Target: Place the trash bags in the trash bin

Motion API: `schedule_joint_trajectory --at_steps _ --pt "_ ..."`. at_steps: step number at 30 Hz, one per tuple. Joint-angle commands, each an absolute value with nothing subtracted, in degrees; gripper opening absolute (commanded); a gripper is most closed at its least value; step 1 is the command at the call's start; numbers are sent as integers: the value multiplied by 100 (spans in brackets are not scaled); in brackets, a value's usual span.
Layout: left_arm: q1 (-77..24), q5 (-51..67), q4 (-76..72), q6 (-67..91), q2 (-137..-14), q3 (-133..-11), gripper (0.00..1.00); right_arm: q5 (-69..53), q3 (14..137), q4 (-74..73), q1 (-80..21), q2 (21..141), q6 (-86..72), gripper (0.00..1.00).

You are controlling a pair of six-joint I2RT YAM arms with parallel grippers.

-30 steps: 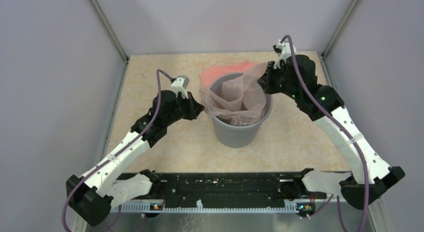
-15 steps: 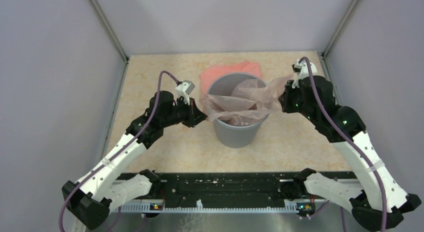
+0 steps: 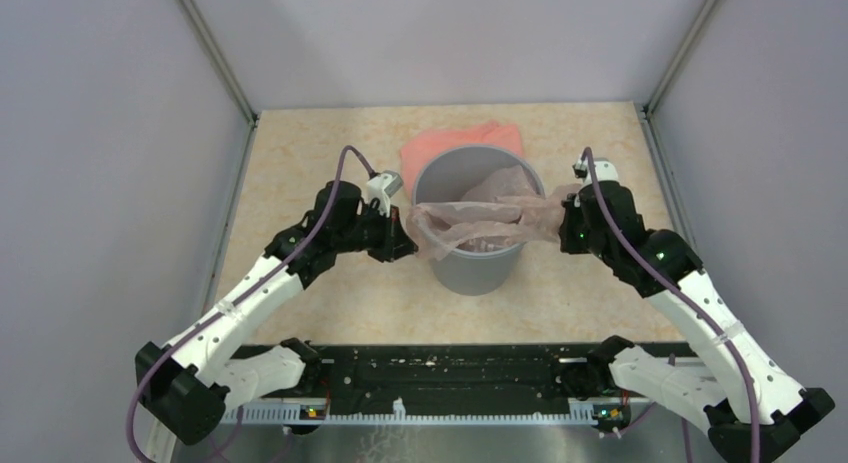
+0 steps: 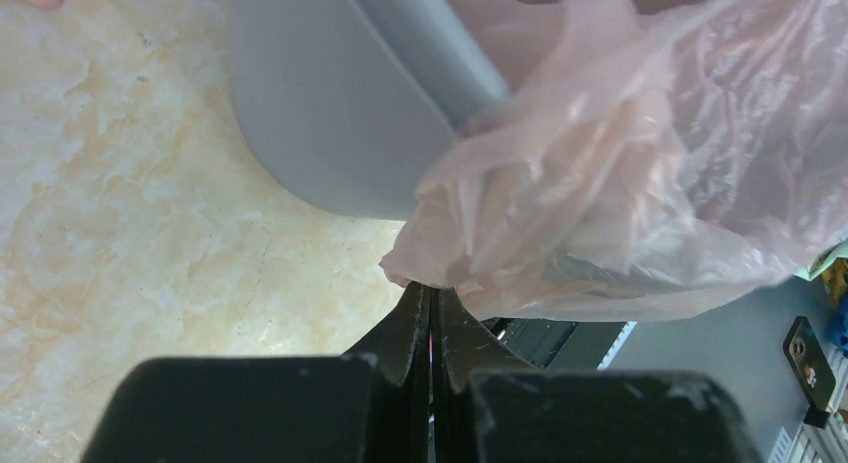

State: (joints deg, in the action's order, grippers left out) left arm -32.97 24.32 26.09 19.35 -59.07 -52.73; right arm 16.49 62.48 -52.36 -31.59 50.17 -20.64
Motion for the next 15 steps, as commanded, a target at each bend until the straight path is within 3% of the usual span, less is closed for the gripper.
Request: schedule_joint_trajectory --at_steps 1,15 --pt "-3263 2191 2647 1967 -6104 -5224 0 1861 6107 -4817 -3112 4982 -2170 0" --pt "-3047 1511 2594 2068 -6922 -5377 0 1721 6135 -4474 -3111 5091 -2108 0"
